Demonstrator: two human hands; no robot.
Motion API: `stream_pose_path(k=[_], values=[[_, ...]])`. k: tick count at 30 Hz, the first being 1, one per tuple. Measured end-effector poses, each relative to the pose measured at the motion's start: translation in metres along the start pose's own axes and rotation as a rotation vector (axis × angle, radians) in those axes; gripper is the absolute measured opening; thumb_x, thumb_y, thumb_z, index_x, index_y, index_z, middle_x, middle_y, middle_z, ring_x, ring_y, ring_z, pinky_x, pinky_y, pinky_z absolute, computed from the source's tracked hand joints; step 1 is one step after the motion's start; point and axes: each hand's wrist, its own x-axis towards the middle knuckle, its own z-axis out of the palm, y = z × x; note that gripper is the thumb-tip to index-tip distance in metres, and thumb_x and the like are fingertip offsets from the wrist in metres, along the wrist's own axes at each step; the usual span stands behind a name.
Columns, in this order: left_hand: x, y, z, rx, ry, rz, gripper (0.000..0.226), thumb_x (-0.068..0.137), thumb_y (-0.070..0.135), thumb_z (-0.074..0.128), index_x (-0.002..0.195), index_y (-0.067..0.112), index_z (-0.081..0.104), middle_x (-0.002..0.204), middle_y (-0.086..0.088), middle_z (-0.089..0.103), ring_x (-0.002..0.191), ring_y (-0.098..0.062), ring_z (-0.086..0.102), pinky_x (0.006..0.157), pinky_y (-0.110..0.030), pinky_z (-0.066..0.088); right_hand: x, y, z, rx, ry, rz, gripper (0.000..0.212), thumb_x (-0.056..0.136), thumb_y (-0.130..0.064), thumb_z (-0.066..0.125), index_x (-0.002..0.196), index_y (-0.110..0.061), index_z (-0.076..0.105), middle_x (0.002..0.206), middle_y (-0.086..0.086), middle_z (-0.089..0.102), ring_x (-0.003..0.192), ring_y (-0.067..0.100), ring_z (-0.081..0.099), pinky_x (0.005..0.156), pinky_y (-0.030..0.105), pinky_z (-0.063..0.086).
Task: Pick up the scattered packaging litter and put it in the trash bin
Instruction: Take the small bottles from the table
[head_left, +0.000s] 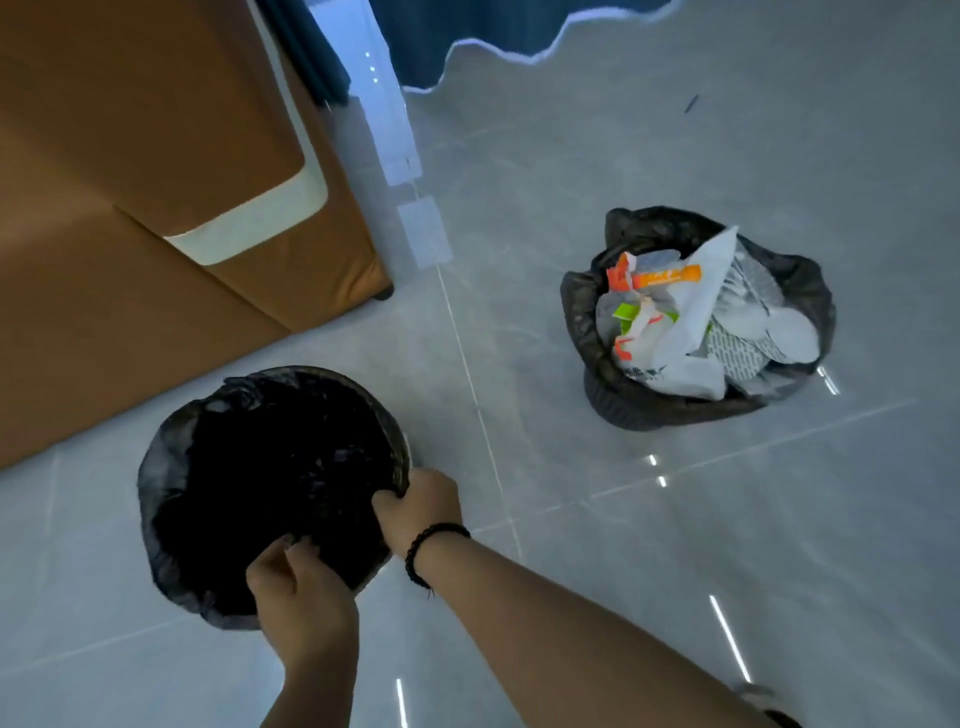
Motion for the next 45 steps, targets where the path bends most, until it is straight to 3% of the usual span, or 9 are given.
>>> stream_pose_path(k=[3,8,12,15,18,26,34,39,45], values=[[-0.005,-0.004,-0.04,0.206,0.021,0.102,0.021,0.084,0.004,0.048,0.101,-0.004,0.058,0.1,-0.025,0.062,0.093,-0.04,0.058,0.09,-0.053,0.047,-0.023,0.011,-0.014,0.063,0.095,0.087,0.036,0.085,-0.017,0.053,0.053,-0.015,0.035,0.057,-0.001,0.042,0.059,0.015,0.045,0.052,0.021,0.038],[-0.022,-0.005,-0.106,0.52,-0.263,0.114,0.054,0.094,0.019,0.054,0.143,0.009,0.035,0.147,-0.014,0.037,0.13,-0.033,0.044,0.105,-0.047,0.035,-0.108,0.048,-0.049,0.081,0.306,0.298,0.04,0.087,-0.02,0.054,0.053,-0.015,0.034,0.054,0.0,0.039,0.052,0.014,0.038,0.044,0.021,0.026],[-0.053,-0.007,-0.119,0.553,-0.749,-0.186,0.051,0.098,0.025,0.049,0.144,0.014,0.031,0.139,-0.016,0.047,0.116,-0.033,0.053,0.096,-0.045,0.045,-0.184,0.072,-0.076,0.309,0.473,0.459,0.039,0.086,-0.016,0.055,0.054,-0.013,0.032,0.052,0.001,0.037,0.051,0.014,0.034,0.05,0.024,0.028],[-0.102,-0.009,-0.103,0.491,-0.915,-0.41,0.038,0.099,0.03,0.047,0.132,0.012,0.042,0.12,-0.014,0.058,0.095,-0.03,0.06,0.072,-0.034,0.046,-0.225,0.093,-0.091,0.419,0.543,0.507,0.035,0.084,-0.012,0.055,0.057,-0.013,0.033,0.054,0.004,0.035,0.053,0.015,0.03,0.051,0.024,0.027],[-0.165,-0.016,-0.08,0.427,-1.071,-0.44,0.032,0.094,0.032,0.055,0.121,0.017,0.045,0.115,-0.012,0.062,0.093,-0.031,0.065,0.077,-0.038,0.05,-0.266,0.124,-0.111,0.533,0.644,0.514,0.036,0.083,-0.007,0.058,0.055,-0.013,0.037,0.053,0.005,0.038,0.055,0.018,0.033,0.055,0.027,0.031],[-0.234,-0.091,0.005,0.518,-1.105,-0.127,0.056,0.057,0.027,0.063,0.108,0.006,0.054,0.103,-0.018,0.066,0.092,-0.038,0.066,0.082,-0.053,0.056,-0.31,0.198,-0.164,0.872,0.822,0.47,0.028,0.087,0.002,0.054,0.062,-0.005,0.044,0.062,0.006,0.047,0.061,0.019,0.045,0.057,0.018,0.046],[-0.337,-0.132,0.056,0.576,-1.159,0.027,0.053,0.059,0.031,0.062,0.107,0.01,0.055,0.105,-0.014,0.065,0.093,-0.035,0.066,0.084,-0.048,0.056,-0.339,0.293,-0.233,1.001,0.882,0.528,0.015,0.088,-0.001,0.052,0.075,-0.001,0.061,0.077,0.009,0.062,0.081,0.024,0.058,0.089,0.043,0.052],[-0.378,-0.138,0.054,0.549,-1.152,-0.033,0.032,0.083,0.007,0.061,0.112,0.011,0.048,0.11,-0.014,0.06,0.098,-0.033,0.064,0.086,-0.043,0.056,-0.354,0.321,-0.253,1.048,0.829,0.49,0.018,0.091,-0.001,0.053,0.081,-0.012,0.063,0.091,0.01,0.068,0.091,0.027,0.065,0.089,0.039,0.053],[-0.416,-0.117,0.029,0.83,-1.086,0.007,0.083,0.077,0.043,0.068,0.141,0.007,0.03,0.128,-0.014,0.056,0.119,-0.031,0.054,0.104,-0.044,0.043,-0.394,0.326,-0.281,1.171,0.753,0.56,0.01,0.085,-0.001,0.065,0.091,0.0,0.056,0.095,0.016,0.059,0.088,0.025,0.061,0.093,0.04,0.052]])
